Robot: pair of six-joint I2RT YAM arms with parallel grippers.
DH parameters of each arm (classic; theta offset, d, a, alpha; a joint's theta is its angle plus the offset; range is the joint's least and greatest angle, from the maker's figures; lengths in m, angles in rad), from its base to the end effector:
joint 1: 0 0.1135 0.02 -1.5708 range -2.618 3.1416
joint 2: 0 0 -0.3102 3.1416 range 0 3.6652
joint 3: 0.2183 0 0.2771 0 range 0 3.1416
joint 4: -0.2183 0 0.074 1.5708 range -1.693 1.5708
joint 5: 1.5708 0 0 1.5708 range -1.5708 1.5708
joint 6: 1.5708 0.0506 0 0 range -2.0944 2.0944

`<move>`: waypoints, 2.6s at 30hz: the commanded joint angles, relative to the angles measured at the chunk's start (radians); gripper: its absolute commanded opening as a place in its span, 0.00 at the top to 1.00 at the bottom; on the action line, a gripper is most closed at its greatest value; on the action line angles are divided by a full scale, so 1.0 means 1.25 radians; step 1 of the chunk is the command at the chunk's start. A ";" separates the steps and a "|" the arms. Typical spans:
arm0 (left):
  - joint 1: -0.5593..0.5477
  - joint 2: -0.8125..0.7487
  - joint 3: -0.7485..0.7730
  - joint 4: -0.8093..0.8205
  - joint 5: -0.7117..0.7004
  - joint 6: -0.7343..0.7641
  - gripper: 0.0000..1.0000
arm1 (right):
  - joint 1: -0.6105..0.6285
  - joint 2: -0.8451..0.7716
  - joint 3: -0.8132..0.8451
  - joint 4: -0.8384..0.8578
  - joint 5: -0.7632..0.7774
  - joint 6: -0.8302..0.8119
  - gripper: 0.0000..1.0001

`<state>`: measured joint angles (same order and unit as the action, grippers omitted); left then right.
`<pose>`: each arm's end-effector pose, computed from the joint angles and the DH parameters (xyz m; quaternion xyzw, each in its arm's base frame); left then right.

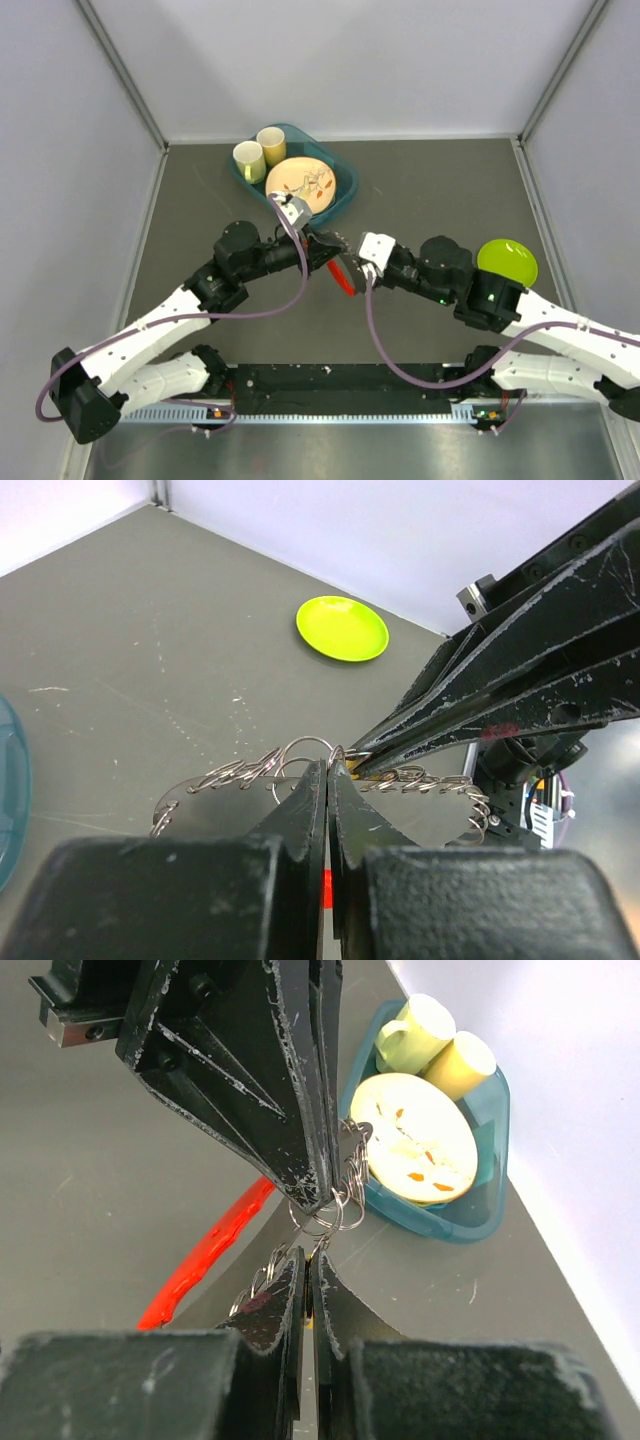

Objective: Remove the keys from the keyring

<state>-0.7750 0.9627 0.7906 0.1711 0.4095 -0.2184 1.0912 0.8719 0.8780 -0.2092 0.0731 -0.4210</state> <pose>0.1574 -0.1823 0.3808 0.3285 0.6266 -0.4562 0.5398 0.1013 0.1868 0.3875 -0.5147 0.5794 0.1809 0.6056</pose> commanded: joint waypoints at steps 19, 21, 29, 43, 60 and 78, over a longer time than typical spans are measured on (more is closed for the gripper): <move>0.036 -0.088 -0.053 0.154 -0.175 -0.110 1.00 | 0.017 0.139 0.133 -0.236 -0.078 -0.084 1.00; 0.038 -0.090 -0.067 0.166 -0.175 -0.137 1.00 | 0.017 0.139 0.133 -0.235 -0.093 -0.089 1.00; 0.038 -0.094 -0.090 0.188 -0.196 -0.179 1.00 | 0.019 0.154 0.146 -0.235 -0.061 -0.185 1.00; 0.038 -0.077 -0.106 0.221 -0.172 -0.171 1.00 | 0.047 0.165 0.152 -0.247 -0.008 -0.463 1.00; 0.040 -0.044 -0.099 0.234 -0.049 -0.148 1.00 | -0.004 0.257 0.239 -0.254 0.006 -0.677 1.00; 0.043 -0.023 -0.097 0.234 -0.064 -0.140 1.00 | -0.088 0.238 0.170 -0.201 -0.136 -0.482 1.00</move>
<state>-0.7177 0.9497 0.6308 0.3775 0.3264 -0.4053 0.9852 1.1866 1.1309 -0.4973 -0.1295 -1.1221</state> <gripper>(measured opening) 0.009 0.009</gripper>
